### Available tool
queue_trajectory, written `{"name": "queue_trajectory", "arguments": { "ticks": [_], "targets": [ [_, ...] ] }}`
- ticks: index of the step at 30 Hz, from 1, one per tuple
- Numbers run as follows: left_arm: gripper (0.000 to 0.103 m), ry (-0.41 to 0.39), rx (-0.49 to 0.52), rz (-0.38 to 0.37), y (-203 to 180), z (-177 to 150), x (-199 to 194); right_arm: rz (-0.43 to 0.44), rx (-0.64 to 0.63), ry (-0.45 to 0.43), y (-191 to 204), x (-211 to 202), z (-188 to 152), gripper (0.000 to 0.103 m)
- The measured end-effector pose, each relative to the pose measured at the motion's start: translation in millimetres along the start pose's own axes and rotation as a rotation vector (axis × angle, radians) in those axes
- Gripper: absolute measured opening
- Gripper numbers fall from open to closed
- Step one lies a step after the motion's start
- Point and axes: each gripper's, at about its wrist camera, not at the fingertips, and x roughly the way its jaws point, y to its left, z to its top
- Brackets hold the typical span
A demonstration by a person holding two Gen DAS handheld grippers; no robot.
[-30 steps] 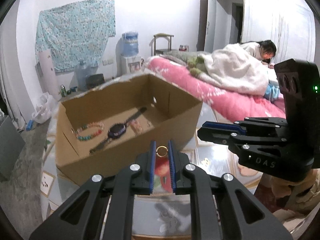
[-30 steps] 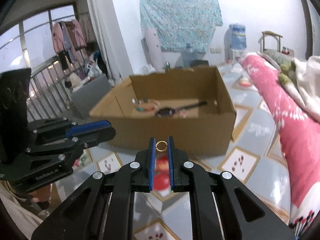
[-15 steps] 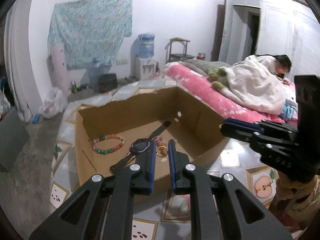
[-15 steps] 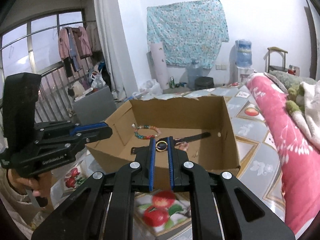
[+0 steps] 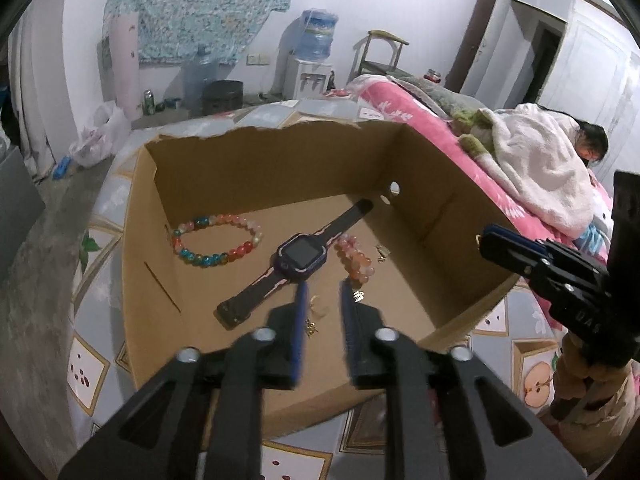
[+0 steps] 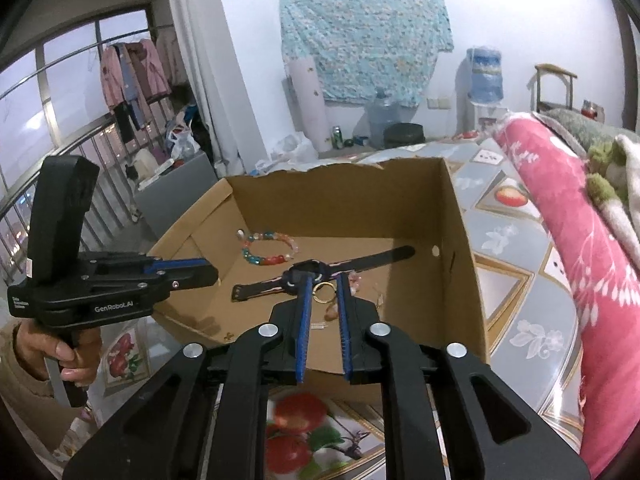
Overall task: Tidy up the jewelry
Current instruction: 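Open both grippers over the box to drop the gold ring and hook, then withdraw both open grippers from the box back over the cloth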
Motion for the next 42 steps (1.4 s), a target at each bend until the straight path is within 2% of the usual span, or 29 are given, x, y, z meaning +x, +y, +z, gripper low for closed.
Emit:
{"name": "queue_trajectory", "arguments": {
  "ticks": [3,13,22,28,33,39,42],
  "targets": [
    [0.032,-0.024,-0.017,-0.008,5.5,1.2,-3.3,0.013,0.041,-0.009,-10.0,-2.7,0.4,0.014],
    [0.033,-0.115,-0.079,-0.024,23.6,3.7,-28.3,-0.017,0.117,-0.073,-34.4,-25.3,5.6,0.015],
    [0.048,-0.185,-0.116,-0.024,40.3,-7.3,-54.1,-0.049,0.205,-0.113,-64.6,-40.2,7.3,0.034],
    [0.065,-0.190,-0.119,0.033,47.5,-15.8,-61.9,-0.110,0.219,-0.110,-72.6,-41.6,3.8,0.054],
    [0.072,-0.179,-0.130,0.072,51.6,-24.1,-65.8,-0.156,0.222,-0.107,-79.0,-49.5,-0.1,0.057],
    [0.077,-0.158,-0.100,0.181,54.8,-41.0,-74.1,-0.244,0.221,-0.077,-89.9,-66.4,-12.6,0.057],
    [0.078,-0.149,-0.124,0.216,62.6,-55.3,-82.8,-0.286,0.213,-0.047,-91.1,-74.6,-24.1,0.057]
  ]
}}
